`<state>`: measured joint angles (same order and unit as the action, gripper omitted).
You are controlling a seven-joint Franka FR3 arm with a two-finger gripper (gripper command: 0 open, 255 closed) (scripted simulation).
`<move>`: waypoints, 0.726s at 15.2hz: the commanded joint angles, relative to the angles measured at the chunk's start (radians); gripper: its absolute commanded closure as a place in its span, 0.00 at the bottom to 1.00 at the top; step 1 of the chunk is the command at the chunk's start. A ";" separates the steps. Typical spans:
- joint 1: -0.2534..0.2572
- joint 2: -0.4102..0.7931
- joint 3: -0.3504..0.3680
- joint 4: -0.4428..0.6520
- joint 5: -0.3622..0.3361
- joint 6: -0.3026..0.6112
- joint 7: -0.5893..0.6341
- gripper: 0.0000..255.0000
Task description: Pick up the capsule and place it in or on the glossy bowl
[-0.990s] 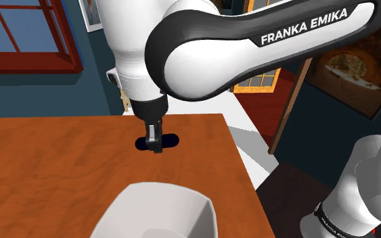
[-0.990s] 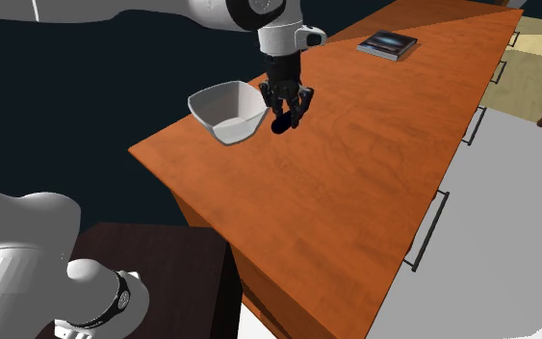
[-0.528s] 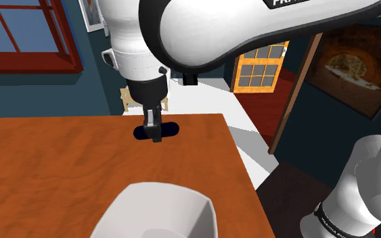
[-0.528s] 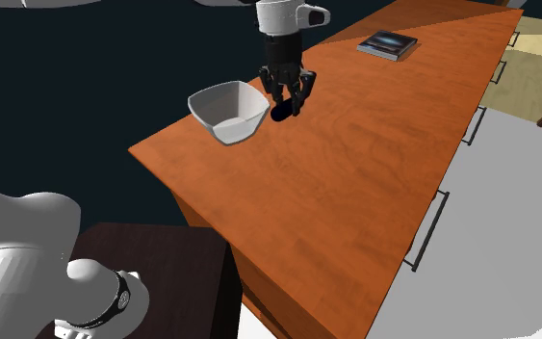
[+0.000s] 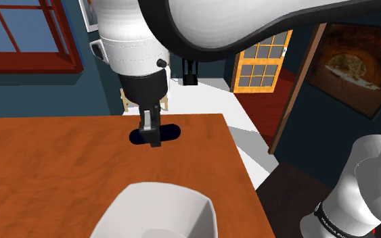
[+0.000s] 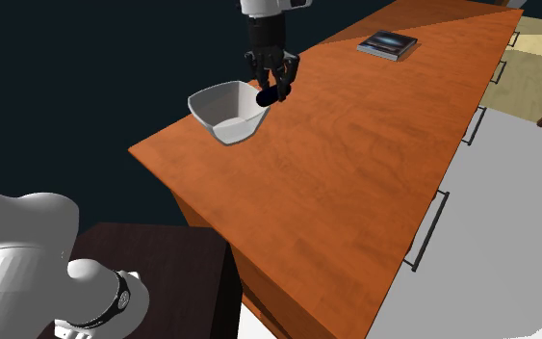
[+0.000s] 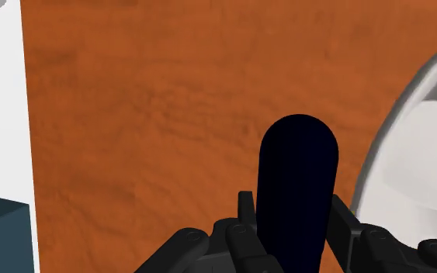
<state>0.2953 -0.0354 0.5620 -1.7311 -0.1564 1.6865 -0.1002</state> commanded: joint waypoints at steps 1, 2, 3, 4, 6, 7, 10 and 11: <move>0.020 -0.002 0.022 0.003 0.003 -0.012 0.041 1.00; 0.031 -0.004 0.034 0.003 0.005 -0.017 0.063 1.00; 0.043 -0.005 0.046 0.003 0.007 -0.022 0.086 1.00; 0.054 -0.005 0.059 0.005 0.008 -0.028 0.109 1.00; 0.077 -0.001 0.085 0.013 0.008 -0.039 0.157 1.00; 0.088 0.003 0.099 0.018 0.007 -0.046 0.182 1.00; 0.126 0.024 0.140 0.043 -0.001 -0.066 0.260 1.00; 0.140 0.034 0.154 0.053 -0.006 -0.074 0.287 1.00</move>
<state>0.4222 -0.0014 0.7025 -1.6770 -0.1633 1.6166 0.1596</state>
